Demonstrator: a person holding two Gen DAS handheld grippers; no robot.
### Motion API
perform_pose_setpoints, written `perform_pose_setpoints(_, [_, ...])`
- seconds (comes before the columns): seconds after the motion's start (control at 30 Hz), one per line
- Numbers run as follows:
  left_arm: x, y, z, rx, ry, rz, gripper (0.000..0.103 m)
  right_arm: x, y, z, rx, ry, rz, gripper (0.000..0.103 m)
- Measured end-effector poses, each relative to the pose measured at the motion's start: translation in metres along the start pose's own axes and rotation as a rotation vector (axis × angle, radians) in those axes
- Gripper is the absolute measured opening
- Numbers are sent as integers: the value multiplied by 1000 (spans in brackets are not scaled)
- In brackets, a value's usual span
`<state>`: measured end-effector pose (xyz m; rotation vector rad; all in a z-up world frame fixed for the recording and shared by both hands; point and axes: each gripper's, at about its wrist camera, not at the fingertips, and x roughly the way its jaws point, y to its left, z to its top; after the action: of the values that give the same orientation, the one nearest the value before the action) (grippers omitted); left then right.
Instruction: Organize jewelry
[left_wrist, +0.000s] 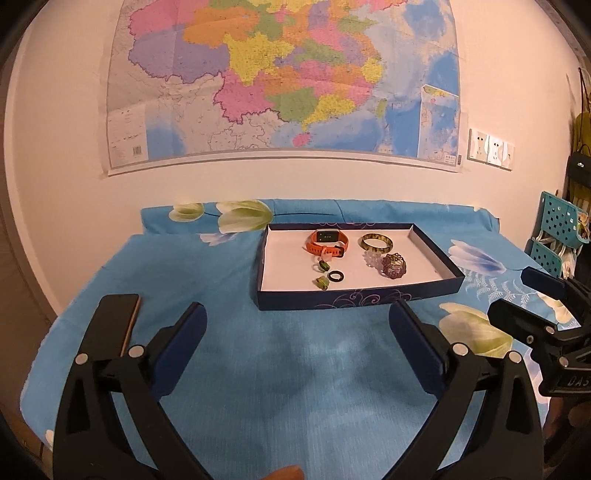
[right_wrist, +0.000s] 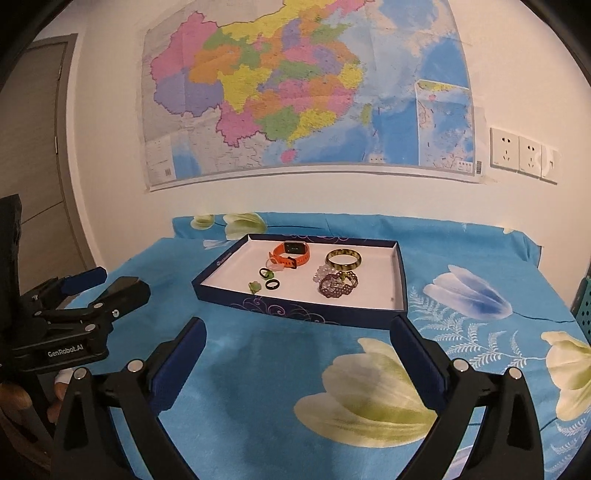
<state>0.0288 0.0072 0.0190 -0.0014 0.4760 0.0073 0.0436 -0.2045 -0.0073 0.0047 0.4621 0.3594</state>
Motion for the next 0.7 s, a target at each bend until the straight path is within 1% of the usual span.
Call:
perform_pose_setpoints(0.2, [-7, 3, -4, -11, 7, 8, 97, -6, 6, -3, -8, -1, 9, 96])
perform_pose_setpoints(0.7, [-19, 2, -5, -2, -25, 19, 97, -13, 9, -9, -8, -3, 10, 96])
